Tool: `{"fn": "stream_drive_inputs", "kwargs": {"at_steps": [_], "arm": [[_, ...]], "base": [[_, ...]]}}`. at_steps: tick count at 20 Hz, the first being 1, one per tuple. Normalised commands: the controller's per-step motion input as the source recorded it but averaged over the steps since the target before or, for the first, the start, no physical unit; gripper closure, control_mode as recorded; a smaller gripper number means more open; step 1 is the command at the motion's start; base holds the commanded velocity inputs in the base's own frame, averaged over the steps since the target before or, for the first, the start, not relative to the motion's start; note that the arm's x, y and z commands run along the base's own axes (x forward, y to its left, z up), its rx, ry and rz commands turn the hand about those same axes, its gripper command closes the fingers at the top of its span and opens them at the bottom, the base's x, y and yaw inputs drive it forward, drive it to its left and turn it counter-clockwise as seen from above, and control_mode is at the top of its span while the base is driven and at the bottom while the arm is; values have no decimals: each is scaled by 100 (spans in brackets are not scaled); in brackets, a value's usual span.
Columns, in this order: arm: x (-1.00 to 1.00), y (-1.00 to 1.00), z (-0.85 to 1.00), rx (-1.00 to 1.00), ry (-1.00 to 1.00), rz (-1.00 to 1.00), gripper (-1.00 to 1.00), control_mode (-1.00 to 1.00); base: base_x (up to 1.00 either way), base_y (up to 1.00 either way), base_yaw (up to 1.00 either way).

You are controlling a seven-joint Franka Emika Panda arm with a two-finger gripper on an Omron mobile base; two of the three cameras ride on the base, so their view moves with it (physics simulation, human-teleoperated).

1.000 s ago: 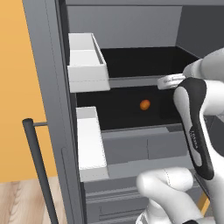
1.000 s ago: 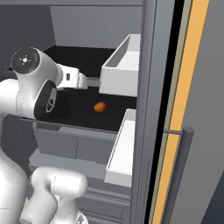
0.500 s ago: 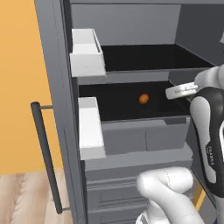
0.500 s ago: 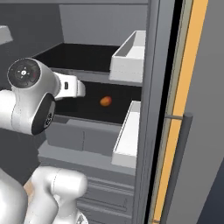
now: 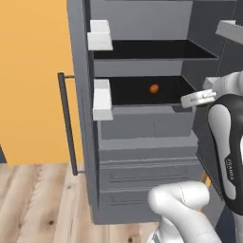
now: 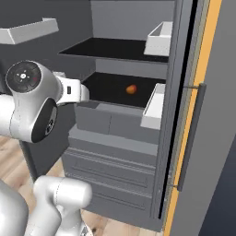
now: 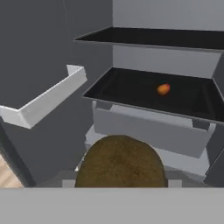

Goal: Retrieve the kiwi and mango from the fridge and place them into the bowl on the dining table.

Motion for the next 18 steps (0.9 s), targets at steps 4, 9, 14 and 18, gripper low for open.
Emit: {"fn": "stream_drive_inputs", "kwargs": {"at_steps": [4, 9, 14, 18], "arm": [[0, 0, 0, 0, 0, 0, 100, 100], [0, 0, 0, 0, 0, 0, 100, 100], [0, 0, 0, 0, 0, 0, 100, 100], [0, 0, 0, 0, 0, 0, 100, 100]], "base": [[-61, 0, 28], [-52, 0, 35], [-32, 0, 44], [-22, -3, 52]]}}
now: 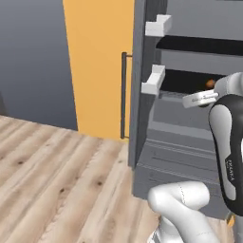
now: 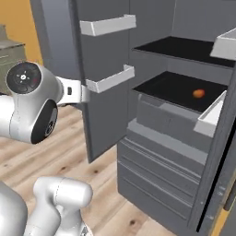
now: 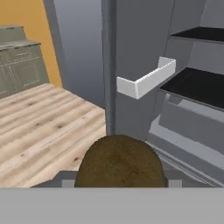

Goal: Retrieve the kiwi and mango from the fridge and place them into the bowl on the dining table.

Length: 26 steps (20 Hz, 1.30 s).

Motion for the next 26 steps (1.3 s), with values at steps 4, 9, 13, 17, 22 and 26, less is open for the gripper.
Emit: {"fn": "stream_drive_inputs", "kwargs": {"at_steps": [4, 9, 13, 17, 22, 26], "arm": [[0, 0, 0, 0, 0, 0, 100, 100], [0, 0, 0, 0, 0, 0, 100, 100], [0, 0, 0, 0, 0, 0, 100, 100], [0, 0, 0, 0, 0, 0, 100, 100], [0, 0, 0, 0, 0, 0, 100, 100], [0, 0, 0, 0, 0, 0, 100, 100]], "base": [[-20, -11, 56], [-26, -5, 53], [-32, -5, 51], [-32, -7, 49], [-20, -6, 47], [-2, 0, 44]]}}
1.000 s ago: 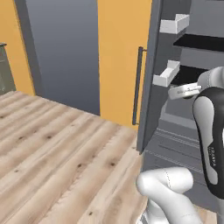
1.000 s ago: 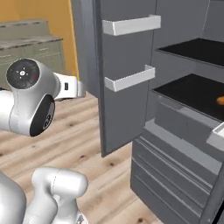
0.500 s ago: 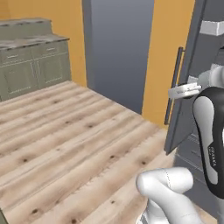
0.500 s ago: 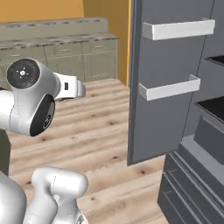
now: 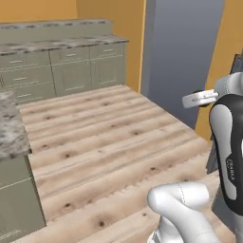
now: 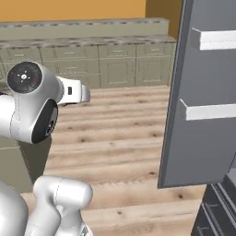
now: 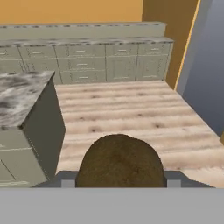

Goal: Retrieve the kiwi and mango from the fridge and place them into the bowl on the dining table.

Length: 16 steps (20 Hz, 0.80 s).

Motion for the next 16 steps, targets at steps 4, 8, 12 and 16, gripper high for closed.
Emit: {"fn": "stream_drive_inputs", "kwargs": {"at_steps": [4, 8, 12, 16], "arm": [[0, 0, 0, 0, 0, 0, 100, 100], [0, 0, 0, 0, 0, 0, 100, 100], [0, 0, 0, 0, 0, 0, 100, 100], [0, 0, 0, 0, 0, 0, 100, 100]], "base": [[0, 0, 43], [0, -2, 40], [15, -17, 36], [41, -18, 29]]}}
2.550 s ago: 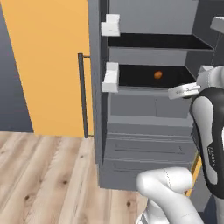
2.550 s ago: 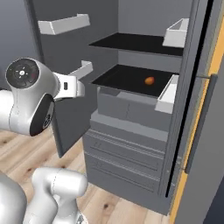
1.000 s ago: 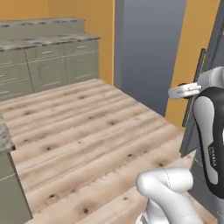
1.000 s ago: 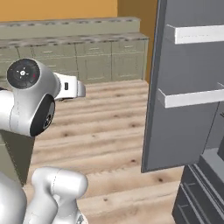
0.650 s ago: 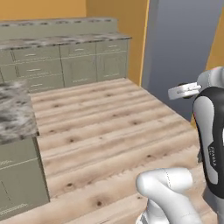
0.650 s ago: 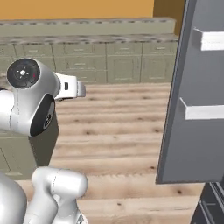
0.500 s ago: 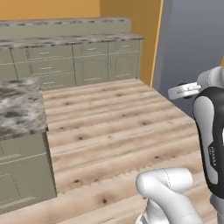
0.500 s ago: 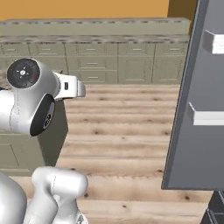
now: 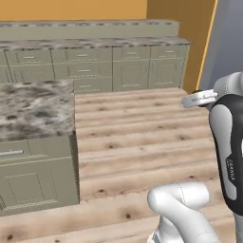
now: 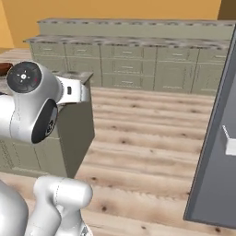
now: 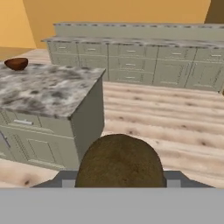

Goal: Retrieve the kiwi and mango from the fridge and place them into the bowl on the dining table.

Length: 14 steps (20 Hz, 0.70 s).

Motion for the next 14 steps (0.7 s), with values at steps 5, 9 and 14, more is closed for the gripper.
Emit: {"fn": "stream_drive_inputs", "kwargs": {"at_steps": [5, 9, 14], "arm": [[0, 0, 0, 0, 0, 0, 100, 100], [0, 0, 0, 0, 0, 0, 100, 100], [0, 0, 0, 0, 0, 0, 100, 100]], "base": [[74, -3, 23], [100, -29, 10], [100, -35, 2]]}}
